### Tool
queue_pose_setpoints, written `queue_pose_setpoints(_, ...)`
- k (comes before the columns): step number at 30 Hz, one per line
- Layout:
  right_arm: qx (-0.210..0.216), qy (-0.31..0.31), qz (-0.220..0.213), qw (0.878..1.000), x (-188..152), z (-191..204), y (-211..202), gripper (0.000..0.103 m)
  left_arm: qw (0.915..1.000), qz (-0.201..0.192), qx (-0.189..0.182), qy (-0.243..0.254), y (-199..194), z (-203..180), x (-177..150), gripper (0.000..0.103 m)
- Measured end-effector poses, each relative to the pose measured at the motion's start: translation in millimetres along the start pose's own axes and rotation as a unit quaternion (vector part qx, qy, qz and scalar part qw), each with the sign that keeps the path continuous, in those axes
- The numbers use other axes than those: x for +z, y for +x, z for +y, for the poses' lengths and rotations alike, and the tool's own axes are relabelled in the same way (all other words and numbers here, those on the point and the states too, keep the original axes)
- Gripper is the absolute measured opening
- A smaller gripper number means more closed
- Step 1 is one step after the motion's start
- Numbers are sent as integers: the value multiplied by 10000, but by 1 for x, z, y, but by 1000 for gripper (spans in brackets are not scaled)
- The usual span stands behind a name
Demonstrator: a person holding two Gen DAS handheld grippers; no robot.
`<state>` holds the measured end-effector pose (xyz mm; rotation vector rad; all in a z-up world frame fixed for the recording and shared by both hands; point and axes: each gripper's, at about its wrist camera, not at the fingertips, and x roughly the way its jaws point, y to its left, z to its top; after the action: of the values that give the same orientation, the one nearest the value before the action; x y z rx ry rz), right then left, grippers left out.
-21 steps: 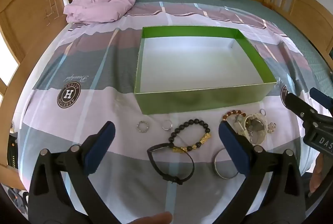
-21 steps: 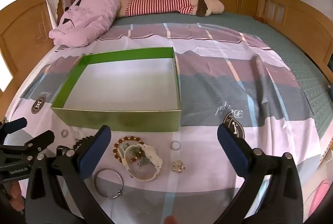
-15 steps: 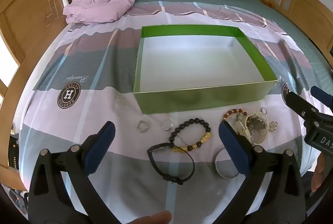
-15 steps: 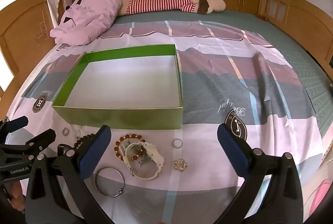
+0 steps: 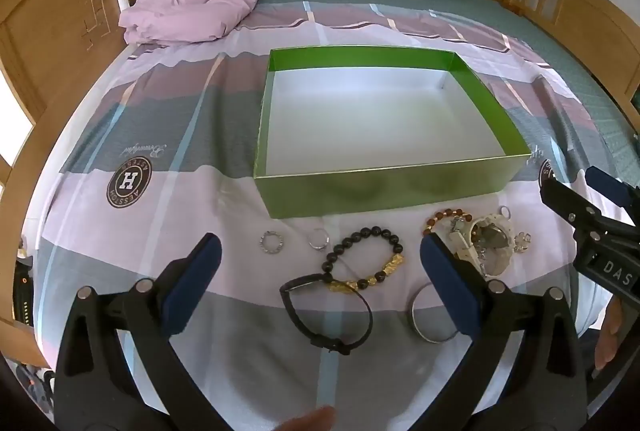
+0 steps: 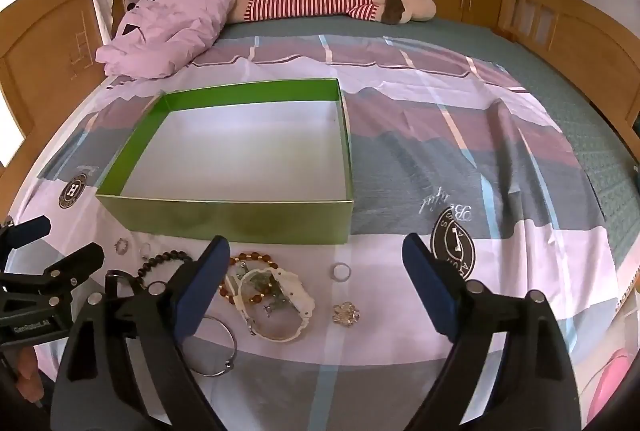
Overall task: Organize jewelry
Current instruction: 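Move both grippers down toward the watches beside the green box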
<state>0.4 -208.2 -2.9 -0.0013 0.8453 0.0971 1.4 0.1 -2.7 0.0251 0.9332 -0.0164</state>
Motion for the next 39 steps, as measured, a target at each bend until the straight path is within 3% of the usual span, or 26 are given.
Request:
queue_pose_setpoints(7, 30, -1, 19, 10000, -1, -1, 2, 79, 10000, 11, 28, 67, 0, -4, -2, 101)
queue_pose_setpoints(22, 177, -97, 196, 9996, -4, 9, 17, 79, 9999, 101, 40, -14, 2, 2, -3, 101)
queue_pose_setpoints(39, 93, -196, 396, 9990, -9, 12, 28, 79, 9985, 534, 68, -19, 24, 9, -8, 101)
